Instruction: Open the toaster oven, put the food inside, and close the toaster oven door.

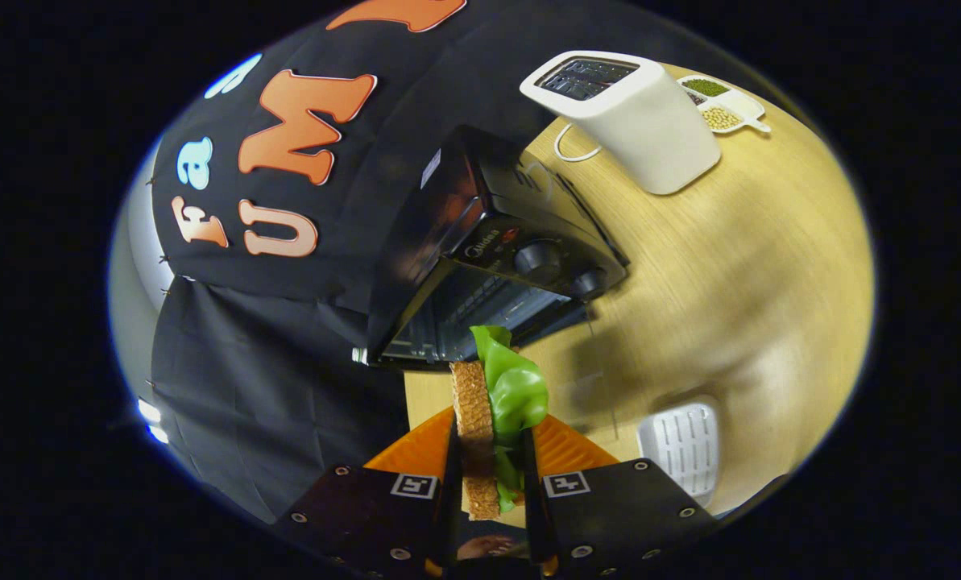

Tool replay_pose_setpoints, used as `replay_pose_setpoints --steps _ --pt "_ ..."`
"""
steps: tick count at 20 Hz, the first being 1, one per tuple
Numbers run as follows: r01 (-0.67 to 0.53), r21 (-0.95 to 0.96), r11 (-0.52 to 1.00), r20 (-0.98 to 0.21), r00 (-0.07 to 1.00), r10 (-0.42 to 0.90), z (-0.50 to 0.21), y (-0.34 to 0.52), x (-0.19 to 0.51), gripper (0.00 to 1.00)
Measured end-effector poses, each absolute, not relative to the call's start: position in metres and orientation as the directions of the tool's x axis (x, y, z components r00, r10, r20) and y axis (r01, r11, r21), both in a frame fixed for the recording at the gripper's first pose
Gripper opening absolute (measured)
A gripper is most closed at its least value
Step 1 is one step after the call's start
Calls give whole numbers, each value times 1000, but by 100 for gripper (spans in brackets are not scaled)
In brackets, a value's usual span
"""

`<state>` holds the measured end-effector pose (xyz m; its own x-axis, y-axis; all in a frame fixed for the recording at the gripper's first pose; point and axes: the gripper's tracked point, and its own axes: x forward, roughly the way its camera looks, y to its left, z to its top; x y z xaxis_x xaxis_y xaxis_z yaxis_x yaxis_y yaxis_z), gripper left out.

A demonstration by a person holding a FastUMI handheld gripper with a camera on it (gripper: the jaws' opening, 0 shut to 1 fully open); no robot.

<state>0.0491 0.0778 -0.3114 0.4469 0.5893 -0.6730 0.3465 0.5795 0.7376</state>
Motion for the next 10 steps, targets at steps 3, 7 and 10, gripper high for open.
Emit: replay_pose_setpoints --steps 3,7,10 --pt "365 773 519 -632 523 572 -320 102 74 33" --pt "399 807 436 -587 621 520 -337 123 108 34" --pt "411 843 346 -535 699 474 -346 135 133 34"
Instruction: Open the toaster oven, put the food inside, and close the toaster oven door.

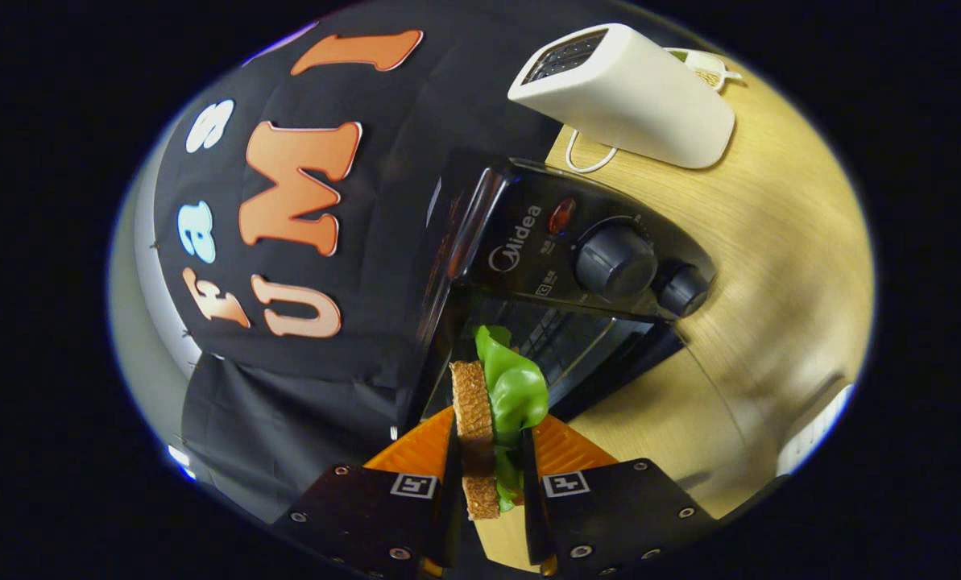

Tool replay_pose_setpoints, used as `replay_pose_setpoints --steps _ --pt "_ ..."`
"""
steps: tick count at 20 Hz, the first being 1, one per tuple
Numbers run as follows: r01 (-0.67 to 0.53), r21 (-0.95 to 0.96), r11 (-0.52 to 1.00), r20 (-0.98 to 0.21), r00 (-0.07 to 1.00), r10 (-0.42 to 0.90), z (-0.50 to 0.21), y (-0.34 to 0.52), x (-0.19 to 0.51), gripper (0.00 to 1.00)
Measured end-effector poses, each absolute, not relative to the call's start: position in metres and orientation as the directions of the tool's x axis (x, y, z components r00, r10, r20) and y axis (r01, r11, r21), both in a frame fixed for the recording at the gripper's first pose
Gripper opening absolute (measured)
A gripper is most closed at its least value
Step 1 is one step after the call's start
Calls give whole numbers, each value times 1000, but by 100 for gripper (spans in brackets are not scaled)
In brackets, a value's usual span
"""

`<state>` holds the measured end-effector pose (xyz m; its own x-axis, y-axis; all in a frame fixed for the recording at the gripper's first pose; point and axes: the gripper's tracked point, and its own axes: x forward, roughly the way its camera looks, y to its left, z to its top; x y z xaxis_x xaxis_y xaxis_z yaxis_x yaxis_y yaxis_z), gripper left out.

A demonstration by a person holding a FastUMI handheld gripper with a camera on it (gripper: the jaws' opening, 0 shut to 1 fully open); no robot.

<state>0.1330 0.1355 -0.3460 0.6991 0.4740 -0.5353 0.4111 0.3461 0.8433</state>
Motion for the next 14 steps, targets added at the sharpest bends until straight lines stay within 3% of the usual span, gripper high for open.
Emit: replay_pose_setpoints --steps 12,14 --pt "418 861 291 -500 801 330 -395 167 182 34" --pt "448 825 345 -550 778 303 -401 166 181 45"
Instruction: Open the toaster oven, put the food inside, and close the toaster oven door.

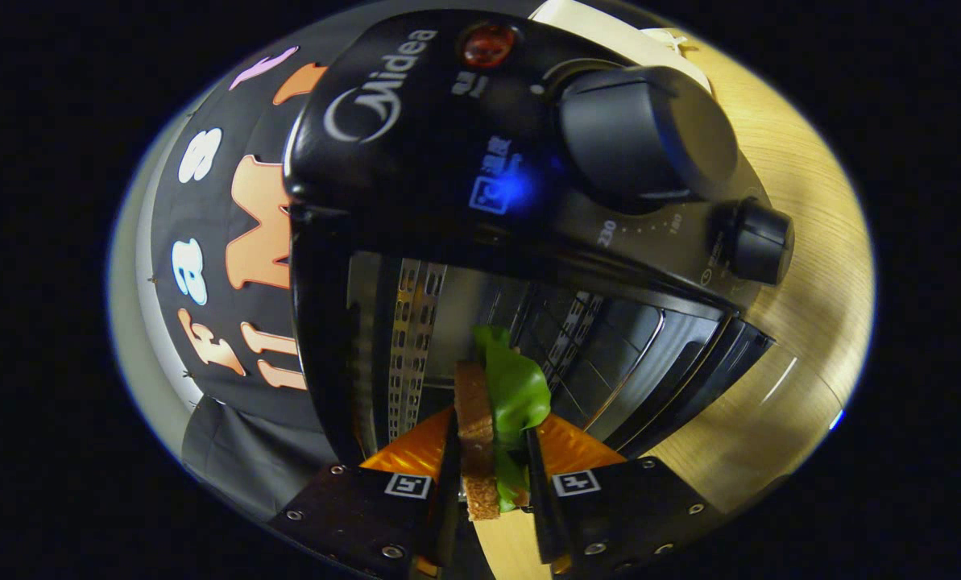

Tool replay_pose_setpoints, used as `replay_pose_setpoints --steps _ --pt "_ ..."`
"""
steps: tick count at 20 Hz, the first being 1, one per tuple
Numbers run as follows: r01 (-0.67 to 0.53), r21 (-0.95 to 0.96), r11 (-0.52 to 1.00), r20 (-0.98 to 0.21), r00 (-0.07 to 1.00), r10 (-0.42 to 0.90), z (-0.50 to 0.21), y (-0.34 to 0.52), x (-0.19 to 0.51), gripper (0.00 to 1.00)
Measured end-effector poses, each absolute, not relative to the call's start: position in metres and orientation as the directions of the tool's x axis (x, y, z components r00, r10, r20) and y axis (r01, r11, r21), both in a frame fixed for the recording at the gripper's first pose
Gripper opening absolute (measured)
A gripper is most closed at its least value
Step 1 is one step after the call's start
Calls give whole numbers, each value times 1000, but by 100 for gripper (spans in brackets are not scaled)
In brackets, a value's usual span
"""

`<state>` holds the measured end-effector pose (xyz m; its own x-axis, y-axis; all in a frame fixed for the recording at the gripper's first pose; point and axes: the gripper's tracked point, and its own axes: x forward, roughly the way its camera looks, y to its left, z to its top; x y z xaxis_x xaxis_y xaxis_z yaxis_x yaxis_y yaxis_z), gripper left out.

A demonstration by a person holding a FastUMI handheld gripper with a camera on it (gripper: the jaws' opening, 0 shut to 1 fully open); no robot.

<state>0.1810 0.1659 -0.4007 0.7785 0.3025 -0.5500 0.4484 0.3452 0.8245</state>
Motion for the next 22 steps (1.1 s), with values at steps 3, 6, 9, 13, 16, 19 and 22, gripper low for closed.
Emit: replay_pose_setpoints --steps 3,6,9,13,16,19,22 --pt "452 763 462 -603 755 256 -396 157 171 62" --pt "491 689 534 -688 675 266 -401 148 148 87" --pt "507 646 570 -734 619 280 -396 138 126 97" --pt "452 589 670 -770 566 295 -381 125 85 98" --pt "349 494 796 -820 493 292 -380 119 44 98" --pt "224 412 883 -852 439 285 -376 120 10 98" --pt "109 327 939 -884 386 263 -382 122 -16 98"
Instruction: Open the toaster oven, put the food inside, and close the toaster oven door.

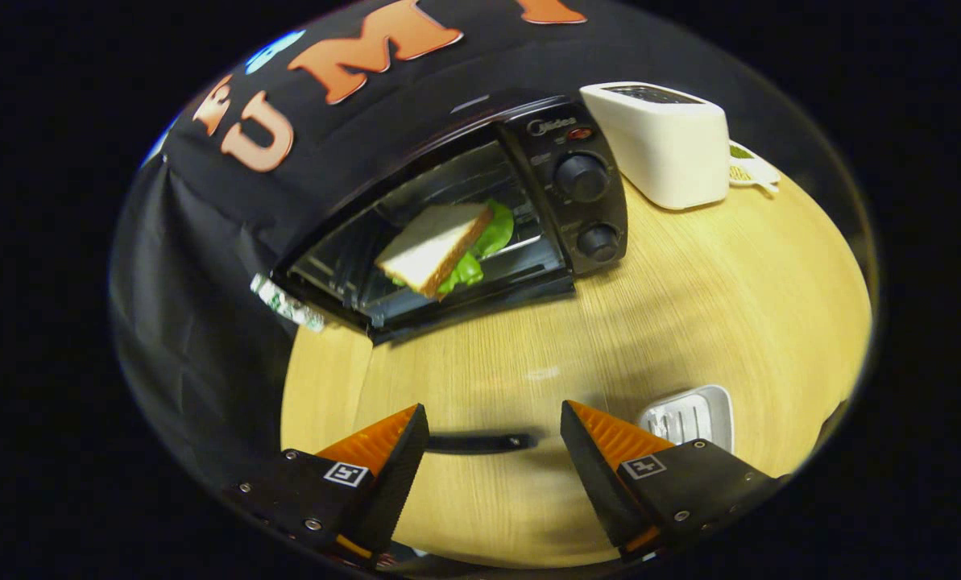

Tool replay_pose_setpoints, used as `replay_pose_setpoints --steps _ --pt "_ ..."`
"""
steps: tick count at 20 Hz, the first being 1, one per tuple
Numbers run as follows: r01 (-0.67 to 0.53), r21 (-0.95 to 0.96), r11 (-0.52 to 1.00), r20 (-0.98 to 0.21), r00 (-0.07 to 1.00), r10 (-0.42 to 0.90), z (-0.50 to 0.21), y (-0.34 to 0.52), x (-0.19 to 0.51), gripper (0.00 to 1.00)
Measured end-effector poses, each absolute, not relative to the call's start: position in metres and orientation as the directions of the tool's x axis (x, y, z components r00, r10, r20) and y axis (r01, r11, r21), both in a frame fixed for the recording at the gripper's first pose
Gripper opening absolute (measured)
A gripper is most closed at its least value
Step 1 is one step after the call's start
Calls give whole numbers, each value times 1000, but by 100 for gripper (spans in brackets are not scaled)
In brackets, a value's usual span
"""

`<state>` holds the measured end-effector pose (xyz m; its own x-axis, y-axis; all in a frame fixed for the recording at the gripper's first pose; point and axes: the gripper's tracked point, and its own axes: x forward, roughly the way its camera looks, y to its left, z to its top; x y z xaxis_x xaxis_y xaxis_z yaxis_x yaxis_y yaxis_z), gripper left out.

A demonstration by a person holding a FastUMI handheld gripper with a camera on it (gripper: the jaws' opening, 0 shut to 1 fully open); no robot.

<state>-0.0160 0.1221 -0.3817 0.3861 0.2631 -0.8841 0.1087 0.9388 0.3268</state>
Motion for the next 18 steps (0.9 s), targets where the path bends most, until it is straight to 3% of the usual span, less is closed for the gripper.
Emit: replay_pose_setpoints --steps 10,18 --pt "-52 223 973 -952 204 229 -434 152 -64 98" --pt "-63 219 974 -956 187 227 -440 173 -50 96"
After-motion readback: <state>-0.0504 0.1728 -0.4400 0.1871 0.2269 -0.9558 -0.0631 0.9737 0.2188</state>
